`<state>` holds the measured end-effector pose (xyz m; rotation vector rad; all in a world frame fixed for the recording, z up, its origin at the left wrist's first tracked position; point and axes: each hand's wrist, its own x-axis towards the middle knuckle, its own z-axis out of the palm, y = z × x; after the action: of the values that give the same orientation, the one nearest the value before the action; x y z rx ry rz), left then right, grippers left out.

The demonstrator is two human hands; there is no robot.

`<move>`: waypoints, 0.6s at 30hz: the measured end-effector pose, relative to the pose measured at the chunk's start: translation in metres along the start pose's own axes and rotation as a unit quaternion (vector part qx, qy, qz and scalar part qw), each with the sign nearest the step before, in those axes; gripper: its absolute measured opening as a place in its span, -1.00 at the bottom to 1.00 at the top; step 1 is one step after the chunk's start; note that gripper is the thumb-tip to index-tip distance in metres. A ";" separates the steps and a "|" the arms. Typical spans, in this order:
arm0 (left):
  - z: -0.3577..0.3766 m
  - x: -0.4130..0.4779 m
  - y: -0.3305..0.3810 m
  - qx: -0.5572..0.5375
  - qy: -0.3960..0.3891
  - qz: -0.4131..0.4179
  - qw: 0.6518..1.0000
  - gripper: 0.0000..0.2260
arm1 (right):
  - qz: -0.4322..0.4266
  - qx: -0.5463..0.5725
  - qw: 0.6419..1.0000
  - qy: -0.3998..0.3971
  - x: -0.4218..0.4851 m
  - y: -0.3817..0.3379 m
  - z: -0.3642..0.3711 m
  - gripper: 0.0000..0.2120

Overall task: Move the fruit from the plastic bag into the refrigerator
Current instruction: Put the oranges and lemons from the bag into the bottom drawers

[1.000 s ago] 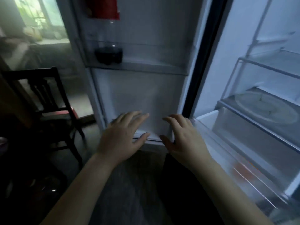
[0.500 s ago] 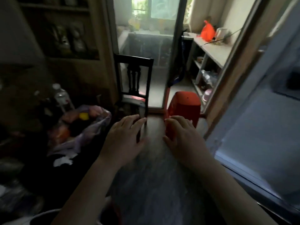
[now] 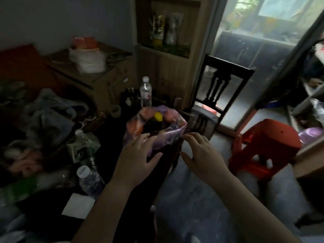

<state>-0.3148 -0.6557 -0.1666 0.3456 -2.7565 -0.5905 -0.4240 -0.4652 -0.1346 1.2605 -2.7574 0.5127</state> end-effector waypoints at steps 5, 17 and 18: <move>0.011 0.008 -0.023 -0.003 0.004 -0.041 0.999 -0.50 | -0.040 0.021 0.999 -0.027 0.041 0.009 0.031 -0.52; 0.068 0.098 -0.027 -0.039 -0.029 -0.182 0.982 -0.57 | -0.084 0.106 0.984 -0.118 0.156 0.093 0.087 -0.53; 0.075 0.107 -0.029 -0.034 -0.040 -0.188 0.981 -0.57 | -0.086 0.110 0.982 -0.127 0.164 0.099 0.093 -0.53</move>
<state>-0.4338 -0.6858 -0.2188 0.8565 -2.7538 -0.8010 -0.5995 -0.5534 -0.2166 1.7076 -2.8145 0.7025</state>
